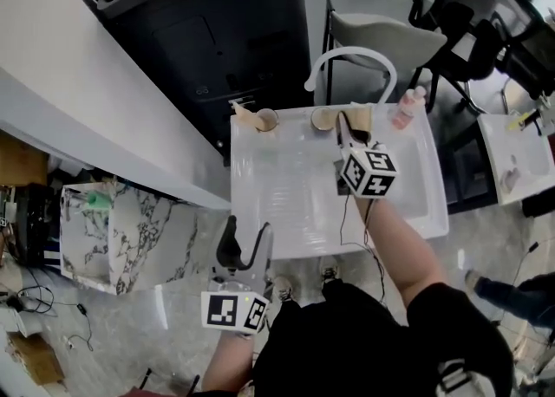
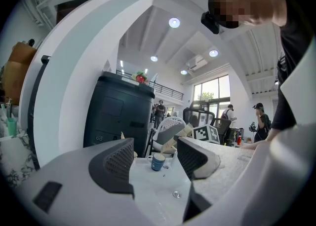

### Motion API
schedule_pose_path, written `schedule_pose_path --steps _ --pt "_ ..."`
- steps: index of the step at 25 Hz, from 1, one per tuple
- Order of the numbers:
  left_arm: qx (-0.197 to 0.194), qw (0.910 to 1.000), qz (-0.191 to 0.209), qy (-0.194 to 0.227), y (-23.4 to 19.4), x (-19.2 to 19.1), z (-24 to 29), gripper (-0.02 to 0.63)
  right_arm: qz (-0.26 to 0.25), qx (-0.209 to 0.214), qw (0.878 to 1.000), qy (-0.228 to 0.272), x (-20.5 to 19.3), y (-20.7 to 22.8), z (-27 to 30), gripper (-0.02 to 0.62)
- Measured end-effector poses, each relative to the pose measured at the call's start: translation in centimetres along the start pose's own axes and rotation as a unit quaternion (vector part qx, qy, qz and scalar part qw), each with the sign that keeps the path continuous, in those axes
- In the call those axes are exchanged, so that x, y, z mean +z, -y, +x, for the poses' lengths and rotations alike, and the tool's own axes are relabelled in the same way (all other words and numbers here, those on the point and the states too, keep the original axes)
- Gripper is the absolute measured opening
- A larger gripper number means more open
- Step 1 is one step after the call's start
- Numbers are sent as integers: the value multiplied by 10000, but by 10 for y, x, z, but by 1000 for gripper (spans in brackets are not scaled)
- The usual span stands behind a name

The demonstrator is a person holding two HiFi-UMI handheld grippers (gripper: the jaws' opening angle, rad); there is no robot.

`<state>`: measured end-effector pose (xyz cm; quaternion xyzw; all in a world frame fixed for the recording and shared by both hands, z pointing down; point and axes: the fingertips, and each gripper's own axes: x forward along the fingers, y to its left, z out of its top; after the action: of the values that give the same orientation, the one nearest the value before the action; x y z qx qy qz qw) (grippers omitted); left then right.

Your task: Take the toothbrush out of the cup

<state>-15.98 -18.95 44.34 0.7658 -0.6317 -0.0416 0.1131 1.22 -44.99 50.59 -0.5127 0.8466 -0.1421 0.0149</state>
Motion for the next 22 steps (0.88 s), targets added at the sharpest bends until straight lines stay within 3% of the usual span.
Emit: schedule_pose_path --steps 13,22 --pt "-418 9987 89 267 15 28 -16 259 -785 928 9908 593 63 -93 -113 26" --pt "-739 9963 130 429 34 45 -29 258 -1128 1006 9860 700 71 -123 -195 26"
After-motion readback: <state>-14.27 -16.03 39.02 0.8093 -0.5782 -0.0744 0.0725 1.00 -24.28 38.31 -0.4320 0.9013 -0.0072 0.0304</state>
